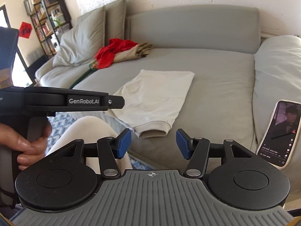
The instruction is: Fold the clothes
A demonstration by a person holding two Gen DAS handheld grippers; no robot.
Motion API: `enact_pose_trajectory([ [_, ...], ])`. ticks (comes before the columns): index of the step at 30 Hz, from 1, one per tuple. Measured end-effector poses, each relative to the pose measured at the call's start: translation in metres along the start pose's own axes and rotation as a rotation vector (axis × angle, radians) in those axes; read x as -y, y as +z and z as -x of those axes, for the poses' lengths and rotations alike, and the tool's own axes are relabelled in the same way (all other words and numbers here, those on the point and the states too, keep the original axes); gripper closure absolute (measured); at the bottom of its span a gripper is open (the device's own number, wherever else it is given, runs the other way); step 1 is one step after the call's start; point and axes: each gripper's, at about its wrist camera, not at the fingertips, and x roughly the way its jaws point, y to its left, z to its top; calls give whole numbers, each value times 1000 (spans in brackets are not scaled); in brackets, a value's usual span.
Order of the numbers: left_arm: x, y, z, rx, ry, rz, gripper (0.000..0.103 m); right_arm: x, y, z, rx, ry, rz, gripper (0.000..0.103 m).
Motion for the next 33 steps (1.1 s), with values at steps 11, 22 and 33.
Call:
enact_pose_trajectory([
  [11,-19,-3,-10,-45,70,9,64,2,-4,-7,-1,20,-41,44],
  [22,-58,8,-49,-52,-27,18,64,-4,15,-52,-31,-82,-89,44],
  [33,-107,48,-121,-94,-58,88,98,56,74,-113,31,-193,-214,45],
])
